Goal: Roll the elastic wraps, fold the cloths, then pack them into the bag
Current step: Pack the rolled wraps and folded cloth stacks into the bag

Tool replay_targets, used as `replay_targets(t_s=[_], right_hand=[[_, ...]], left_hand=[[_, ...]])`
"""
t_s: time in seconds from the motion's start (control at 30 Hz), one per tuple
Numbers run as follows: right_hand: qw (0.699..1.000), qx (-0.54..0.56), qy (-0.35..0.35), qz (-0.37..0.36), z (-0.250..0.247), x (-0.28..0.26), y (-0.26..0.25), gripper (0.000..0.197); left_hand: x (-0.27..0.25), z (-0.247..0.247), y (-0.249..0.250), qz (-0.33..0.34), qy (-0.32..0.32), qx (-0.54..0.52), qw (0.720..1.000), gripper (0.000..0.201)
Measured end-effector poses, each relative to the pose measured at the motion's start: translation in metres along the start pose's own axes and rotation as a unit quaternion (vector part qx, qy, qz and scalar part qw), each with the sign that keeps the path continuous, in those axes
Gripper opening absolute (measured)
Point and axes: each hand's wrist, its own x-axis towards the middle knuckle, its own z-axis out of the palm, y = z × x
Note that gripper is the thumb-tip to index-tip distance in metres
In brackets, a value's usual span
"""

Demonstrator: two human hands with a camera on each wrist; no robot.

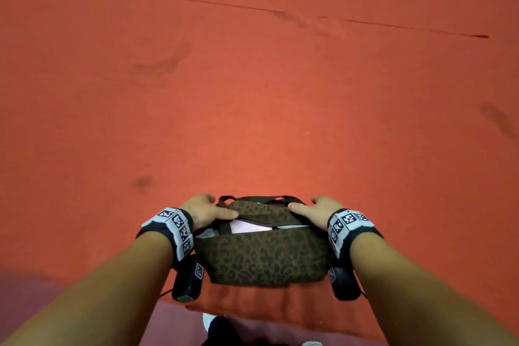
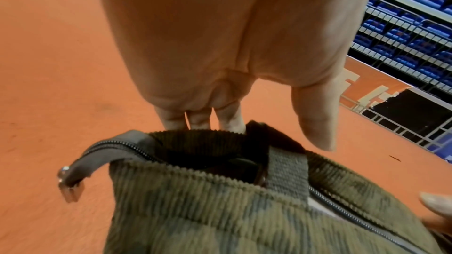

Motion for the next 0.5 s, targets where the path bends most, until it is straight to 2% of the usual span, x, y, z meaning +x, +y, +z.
replay_targets(t_s=[0.1,0.17,0.23,0.3,0.4,0.5], right_hand=[[0.997,-0.06,0.008,0.046,0.009,0.01,0.004,0.115],[0.997,-0.063,-0.009,0.051,0.019,0.018,0.009,0.111],[0.998,-0.041,0.001,0.04,0.026,0.024,0.014,0.089],[1.0,-0.012,0.022,0.018,0.029,0.031,0.02,0.068],[0.997,0.058,0.025,-0.031,0.039,0.047,0.033,0.056],[0.983,0.152,0.026,-0.099,0.031,0.02,0.027,0.036]], left_hand=[[0.001,0.008,-0.003,0.009,0.015,0.046,0.999,0.069],[0.0,0.016,-0.004,0.032,0.049,0.102,0.993,0.055],[0.001,0.023,-0.006,0.075,0.091,0.106,0.987,0.041],[0.002,0.029,-0.009,0.107,0.107,0.057,0.987,0.028],[0.001,0.036,-0.008,0.147,0.118,-0.027,0.982,0.022],[-0.006,0.042,-0.002,0.178,0.117,-0.085,0.973,0.02]])
